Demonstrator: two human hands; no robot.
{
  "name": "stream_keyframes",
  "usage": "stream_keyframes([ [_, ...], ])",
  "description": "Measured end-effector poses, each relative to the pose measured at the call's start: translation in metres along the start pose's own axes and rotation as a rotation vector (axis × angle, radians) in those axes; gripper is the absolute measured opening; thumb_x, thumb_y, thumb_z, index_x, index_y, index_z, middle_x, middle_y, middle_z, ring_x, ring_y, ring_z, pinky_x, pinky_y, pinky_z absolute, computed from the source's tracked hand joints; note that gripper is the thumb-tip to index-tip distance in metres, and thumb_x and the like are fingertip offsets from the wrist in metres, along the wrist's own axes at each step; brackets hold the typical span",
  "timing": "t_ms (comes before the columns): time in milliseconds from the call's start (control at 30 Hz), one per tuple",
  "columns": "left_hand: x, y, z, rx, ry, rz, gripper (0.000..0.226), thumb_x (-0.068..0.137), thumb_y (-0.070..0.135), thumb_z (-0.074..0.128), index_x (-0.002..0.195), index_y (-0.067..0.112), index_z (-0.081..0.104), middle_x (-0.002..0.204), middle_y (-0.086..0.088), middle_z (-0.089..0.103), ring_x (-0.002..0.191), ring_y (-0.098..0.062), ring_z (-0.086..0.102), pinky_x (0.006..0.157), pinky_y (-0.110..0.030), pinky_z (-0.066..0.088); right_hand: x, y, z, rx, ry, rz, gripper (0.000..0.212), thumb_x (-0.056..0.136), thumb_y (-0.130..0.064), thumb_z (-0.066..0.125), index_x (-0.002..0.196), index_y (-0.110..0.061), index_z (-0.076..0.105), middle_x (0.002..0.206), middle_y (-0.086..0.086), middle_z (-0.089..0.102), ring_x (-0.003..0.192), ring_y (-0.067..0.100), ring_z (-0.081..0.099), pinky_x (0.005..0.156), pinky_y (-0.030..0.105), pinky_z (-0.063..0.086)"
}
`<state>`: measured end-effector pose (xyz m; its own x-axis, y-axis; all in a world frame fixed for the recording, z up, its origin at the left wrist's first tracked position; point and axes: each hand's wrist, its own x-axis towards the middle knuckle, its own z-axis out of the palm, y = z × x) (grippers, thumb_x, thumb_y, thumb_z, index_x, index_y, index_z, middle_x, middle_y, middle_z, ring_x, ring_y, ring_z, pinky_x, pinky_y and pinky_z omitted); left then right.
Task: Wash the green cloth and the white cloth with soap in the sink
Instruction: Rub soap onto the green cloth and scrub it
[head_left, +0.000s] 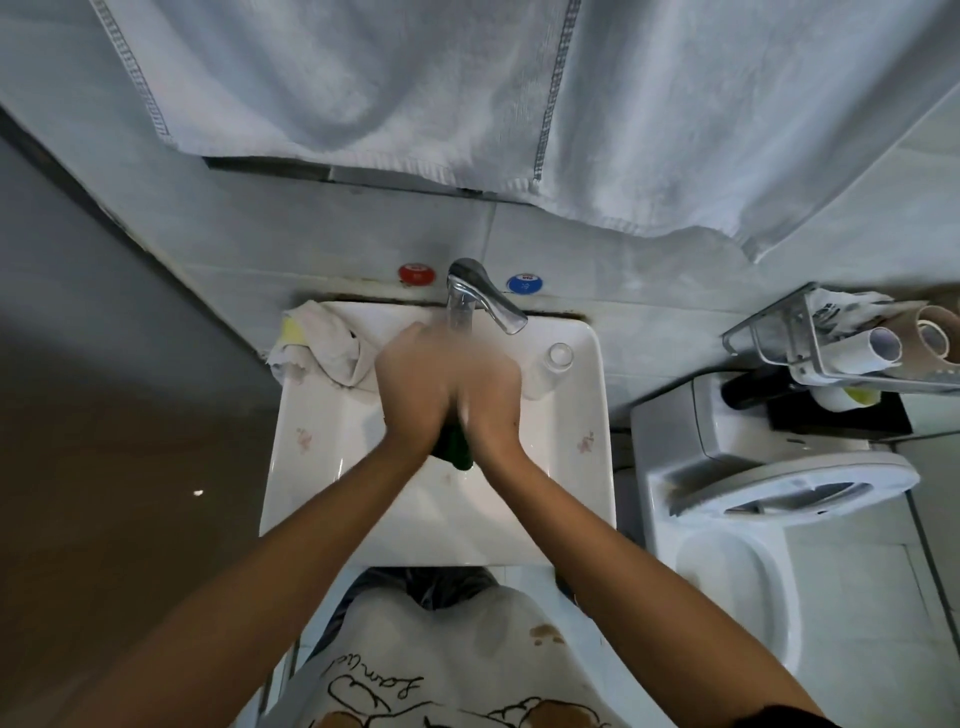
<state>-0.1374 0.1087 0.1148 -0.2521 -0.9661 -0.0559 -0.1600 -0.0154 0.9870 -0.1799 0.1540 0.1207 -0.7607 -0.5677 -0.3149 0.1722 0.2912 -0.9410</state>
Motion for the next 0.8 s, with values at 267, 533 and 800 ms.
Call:
stream_keyframes([
  [267,0.007,-0.002,-0.003,0.000,-0.029,-0.066,0.042,0.092,0.009,0.054,0.053,0.022,0.042,0.045,0.009,0.040,0.044,-0.002,0.037,0.050,-0.025,0.034,-0.001,-0.003,-0.001,-0.032,-0.068,-0.026,0.033,0.095,-0.012,0.051,0.062,-0.016,0.049,0.057,-0.003,0.046,0.054,0.007,0.042,0.054,0.020,0.036],
  [533,0.013,0.013,0.001,-0.042,-0.025,-0.012,0.045,0.091,0.004,0.052,0.053,0.026,0.040,0.041,0.013,0.043,0.043,0.000,0.037,0.049,-0.017,0.031,0.004,-0.009,-0.001,-0.050,-0.069,-0.053,0.031,0.095,-0.011,0.048,0.064,-0.016,0.051,0.058,-0.004,0.048,0.055,0.006,0.044,0.055,0.022,0.039],
  [800,0.030,0.011,-0.017,0.097,-0.132,0.005,0.041,0.091,0.012,0.056,0.054,0.023,0.043,0.045,0.010,0.044,0.045,-0.002,0.038,0.053,-0.024,0.034,0.002,-0.010,-0.007,-0.109,-0.235,-0.101,0.029,0.096,-0.016,0.052,0.068,-0.020,0.052,0.068,-0.004,0.051,0.064,0.008,0.047,0.063,0.020,0.040],
])
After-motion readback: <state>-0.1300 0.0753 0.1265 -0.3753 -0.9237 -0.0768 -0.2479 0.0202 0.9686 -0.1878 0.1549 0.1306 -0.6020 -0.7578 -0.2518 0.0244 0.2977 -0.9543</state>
